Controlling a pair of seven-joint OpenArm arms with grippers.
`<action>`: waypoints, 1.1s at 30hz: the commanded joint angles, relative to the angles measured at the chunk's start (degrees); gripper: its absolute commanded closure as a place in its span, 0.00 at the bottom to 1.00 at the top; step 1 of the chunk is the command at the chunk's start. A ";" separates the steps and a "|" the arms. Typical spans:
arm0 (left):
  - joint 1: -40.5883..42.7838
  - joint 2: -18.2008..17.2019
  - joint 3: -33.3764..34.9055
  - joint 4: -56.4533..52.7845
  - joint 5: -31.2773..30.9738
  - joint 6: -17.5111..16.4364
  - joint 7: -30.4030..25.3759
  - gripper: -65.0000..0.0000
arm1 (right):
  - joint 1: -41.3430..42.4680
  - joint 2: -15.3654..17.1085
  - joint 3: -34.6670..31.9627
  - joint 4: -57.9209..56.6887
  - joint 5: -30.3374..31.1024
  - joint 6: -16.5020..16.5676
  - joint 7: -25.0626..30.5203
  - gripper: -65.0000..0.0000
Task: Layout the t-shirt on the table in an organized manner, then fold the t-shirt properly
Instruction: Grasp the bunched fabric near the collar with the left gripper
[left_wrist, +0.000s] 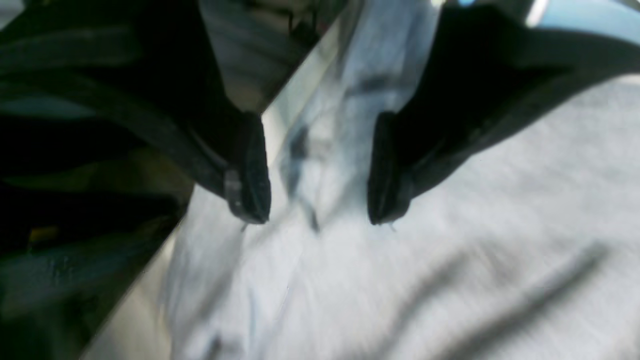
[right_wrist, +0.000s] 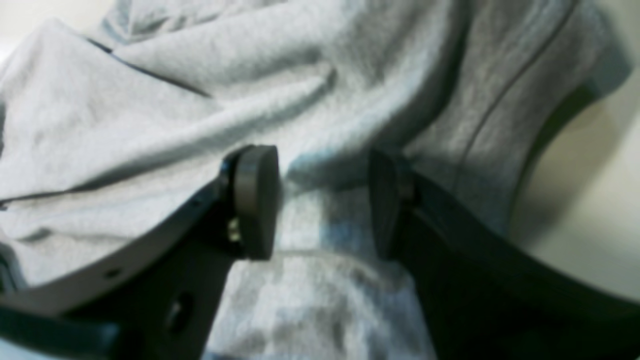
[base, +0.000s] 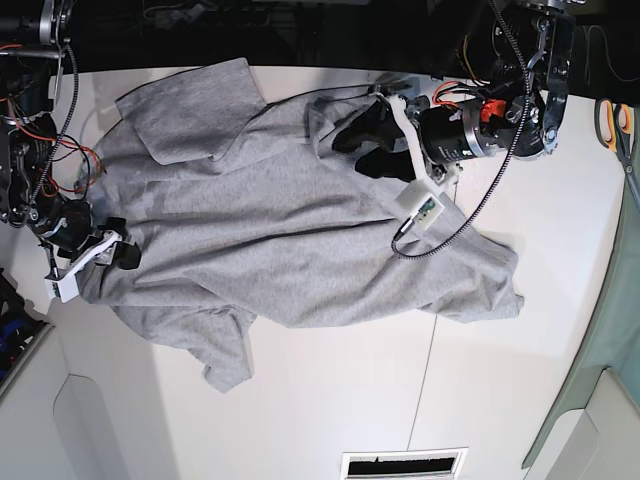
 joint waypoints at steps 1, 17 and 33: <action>-0.33 -0.66 -0.02 0.94 -1.51 -0.56 -1.01 0.47 | 1.29 0.79 0.42 0.96 0.68 0.44 1.07 0.55; 11.26 0.26 -17.07 0.76 -15.23 -0.56 -1.99 0.47 | 1.29 0.79 0.42 0.96 0.68 0.44 1.07 0.55; 8.20 5.57 -15.52 -12.37 -12.15 -0.56 -3.89 0.47 | 1.27 0.79 0.42 0.96 0.66 0.44 1.05 0.55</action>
